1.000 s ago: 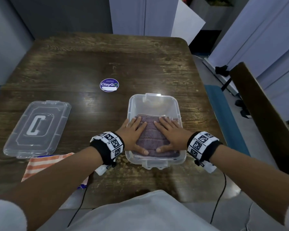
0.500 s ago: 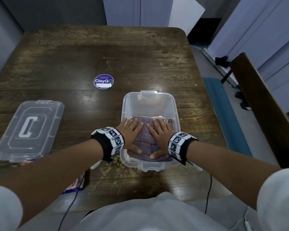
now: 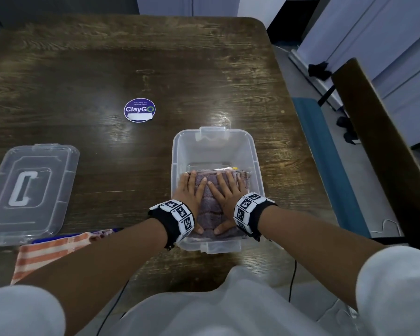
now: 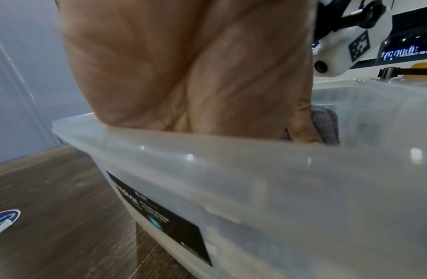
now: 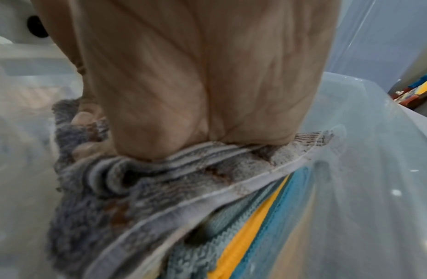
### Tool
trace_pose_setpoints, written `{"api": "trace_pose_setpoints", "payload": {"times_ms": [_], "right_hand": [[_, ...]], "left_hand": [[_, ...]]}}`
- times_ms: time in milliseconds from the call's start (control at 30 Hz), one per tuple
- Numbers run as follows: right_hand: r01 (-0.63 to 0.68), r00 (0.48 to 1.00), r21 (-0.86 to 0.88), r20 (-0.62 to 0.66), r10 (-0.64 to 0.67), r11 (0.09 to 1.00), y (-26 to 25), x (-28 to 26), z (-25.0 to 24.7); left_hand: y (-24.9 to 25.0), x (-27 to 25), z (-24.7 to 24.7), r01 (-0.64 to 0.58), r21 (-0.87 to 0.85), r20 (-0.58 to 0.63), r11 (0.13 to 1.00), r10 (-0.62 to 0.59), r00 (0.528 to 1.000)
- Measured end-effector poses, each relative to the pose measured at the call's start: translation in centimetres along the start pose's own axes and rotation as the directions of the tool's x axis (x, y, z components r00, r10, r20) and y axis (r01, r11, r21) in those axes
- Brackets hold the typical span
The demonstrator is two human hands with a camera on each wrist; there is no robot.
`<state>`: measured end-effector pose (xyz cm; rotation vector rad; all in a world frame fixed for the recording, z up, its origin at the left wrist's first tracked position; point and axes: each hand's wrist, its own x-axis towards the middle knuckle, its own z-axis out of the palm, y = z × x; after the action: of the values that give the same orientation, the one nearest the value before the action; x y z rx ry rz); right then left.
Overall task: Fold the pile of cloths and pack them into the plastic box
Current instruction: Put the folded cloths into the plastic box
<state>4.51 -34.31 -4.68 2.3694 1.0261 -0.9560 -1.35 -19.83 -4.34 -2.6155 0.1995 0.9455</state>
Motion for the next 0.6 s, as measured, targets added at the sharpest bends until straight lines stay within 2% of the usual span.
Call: {"api": "trace_pose_setpoints", "payload": {"times_ms": [267,600], "right_hand": [[-0.028,1.000,-0.007,0.002,0.028,1.000,-0.4,-0.2,-0.6],[-0.073,0.988,-0.075,-0.143,0.062,0.995,-1.1,-2.1,0.0]], "left_hand": [[-0.1,0.2,0.2,-0.015,0.021,0.005,1.000,0.015,1.000],[-0.3,-1.6,0.3,0.006,-0.060,-0.102,0.998,-0.012,0.995]]}}
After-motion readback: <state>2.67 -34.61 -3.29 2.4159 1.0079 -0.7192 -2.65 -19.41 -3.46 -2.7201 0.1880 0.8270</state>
